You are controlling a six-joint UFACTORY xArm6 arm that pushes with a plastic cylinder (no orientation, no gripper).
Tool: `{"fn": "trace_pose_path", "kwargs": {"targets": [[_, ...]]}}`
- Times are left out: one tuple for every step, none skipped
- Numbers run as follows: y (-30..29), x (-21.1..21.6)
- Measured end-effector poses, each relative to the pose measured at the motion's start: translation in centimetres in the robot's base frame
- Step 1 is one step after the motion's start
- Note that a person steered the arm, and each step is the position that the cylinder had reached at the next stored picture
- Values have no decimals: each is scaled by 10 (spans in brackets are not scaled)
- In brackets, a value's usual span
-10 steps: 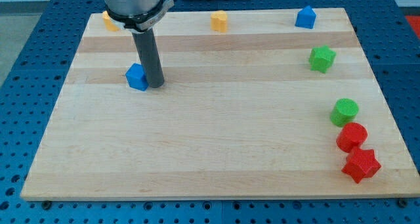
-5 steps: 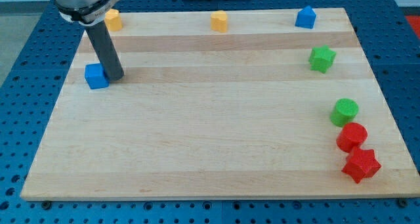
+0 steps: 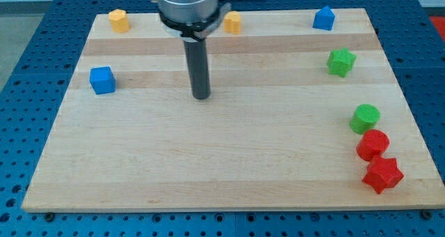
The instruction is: Move green star to the diagonal bottom left of the blue triangle
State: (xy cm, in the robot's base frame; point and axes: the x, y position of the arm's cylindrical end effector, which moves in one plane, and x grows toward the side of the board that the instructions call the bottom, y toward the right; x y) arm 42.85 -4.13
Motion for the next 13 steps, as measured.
{"fn": "trace_pose_path", "kwargs": {"targets": [[39, 0], [95, 0], [155, 0], [208, -8], [258, -17], [284, -31], [284, -57], [284, -71], [262, -71], [220, -71], [186, -71], [204, -64], [241, -48]]}}
